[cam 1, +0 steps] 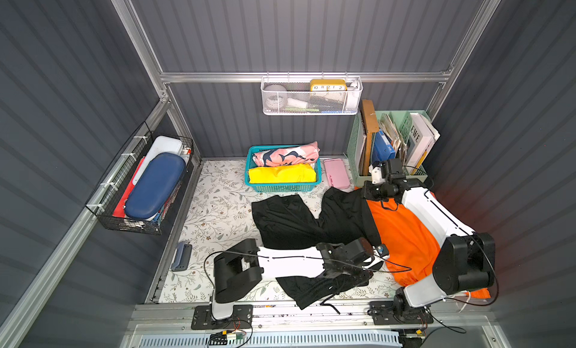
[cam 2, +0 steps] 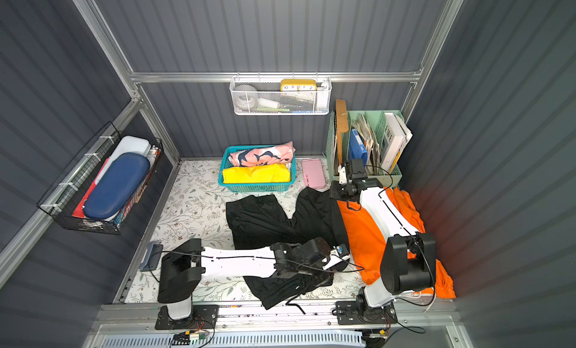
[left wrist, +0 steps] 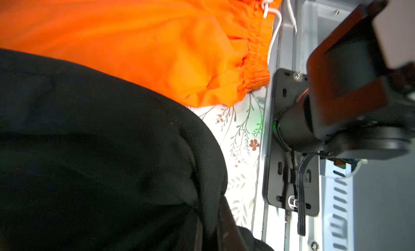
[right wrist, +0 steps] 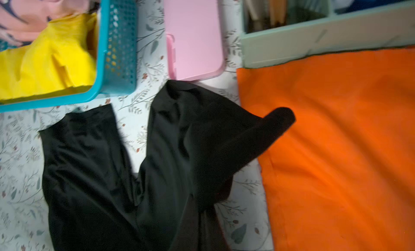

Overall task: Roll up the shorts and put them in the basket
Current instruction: Fold the shorts at the center of the board.

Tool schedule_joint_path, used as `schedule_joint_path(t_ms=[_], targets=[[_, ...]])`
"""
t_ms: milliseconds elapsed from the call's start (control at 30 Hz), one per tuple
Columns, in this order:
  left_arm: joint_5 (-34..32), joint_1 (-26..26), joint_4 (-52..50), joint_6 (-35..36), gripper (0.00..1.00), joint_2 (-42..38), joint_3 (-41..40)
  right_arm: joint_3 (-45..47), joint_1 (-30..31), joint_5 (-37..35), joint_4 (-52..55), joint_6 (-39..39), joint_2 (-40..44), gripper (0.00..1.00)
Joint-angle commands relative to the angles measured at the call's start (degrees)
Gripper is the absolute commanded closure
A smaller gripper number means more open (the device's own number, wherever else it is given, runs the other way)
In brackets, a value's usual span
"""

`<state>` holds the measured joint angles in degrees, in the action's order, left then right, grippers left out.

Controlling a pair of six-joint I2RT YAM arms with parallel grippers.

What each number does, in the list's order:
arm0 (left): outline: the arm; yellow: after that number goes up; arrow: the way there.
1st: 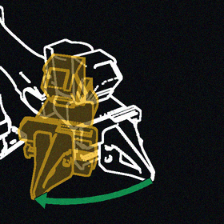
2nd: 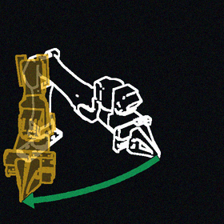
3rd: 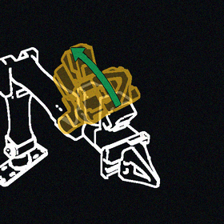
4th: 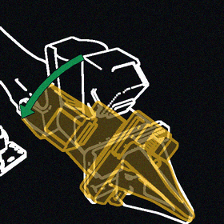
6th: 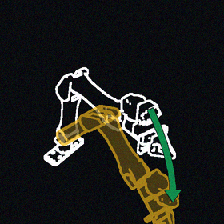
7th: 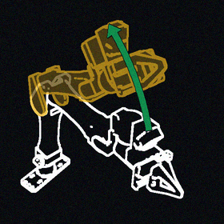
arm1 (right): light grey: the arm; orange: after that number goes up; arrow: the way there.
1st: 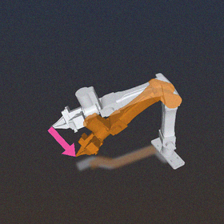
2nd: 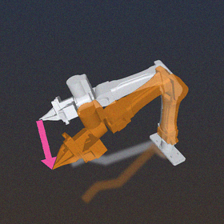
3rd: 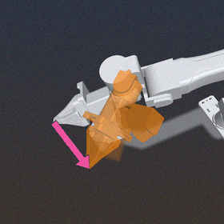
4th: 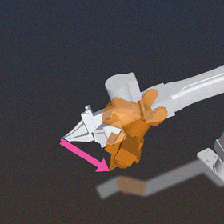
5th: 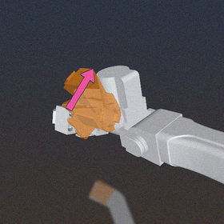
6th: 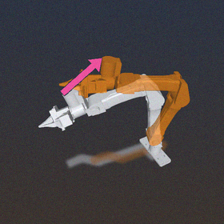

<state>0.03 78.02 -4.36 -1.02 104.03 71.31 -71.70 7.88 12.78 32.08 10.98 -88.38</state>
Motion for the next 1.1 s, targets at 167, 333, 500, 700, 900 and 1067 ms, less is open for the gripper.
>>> schedule_joint_path(t_ms=[167, 333, 500, 700, 900, 1067], targets=[[-12.03, 0.21, 6.41, -8.89, 1.0, -14.97, -14.0, -7.52, 13.04, 8.69, 1.03, -1.93, -2.61, 1.0], [-15.75, 0.24, 4.9, -16.36, 1.0, -22.05, -22.77, -11.79, 20.01, 11.56, -0.26, -2.53, -8.68, 1.0], [-23.19, 0.24, 1.69, -24.07, 1.0, -28.5, -30.21, -17.76, 23.98, 13.72, 0.72, -2.08, -17.96, 1.0], [-29.96, 0.19, -2.14, -31.03, 1.0, -33.87, -36.34, -24.43, 27.05, 14.94, 2.65, -1.32, -28.01, 1.0], [-31.8, 0.2, -5.22, -34.73, 1.0, -35.67, -38.65, -23.62, 27.43, 11.83, -1.61, 7.41, -33.78, 1.0], [-32.29, 0.25, -6.13, -35.75, 1.0, -35.85, -39.67, -20.22, 27.58, 8.54, -5.38, 12.27, -35.57, 1.0]])
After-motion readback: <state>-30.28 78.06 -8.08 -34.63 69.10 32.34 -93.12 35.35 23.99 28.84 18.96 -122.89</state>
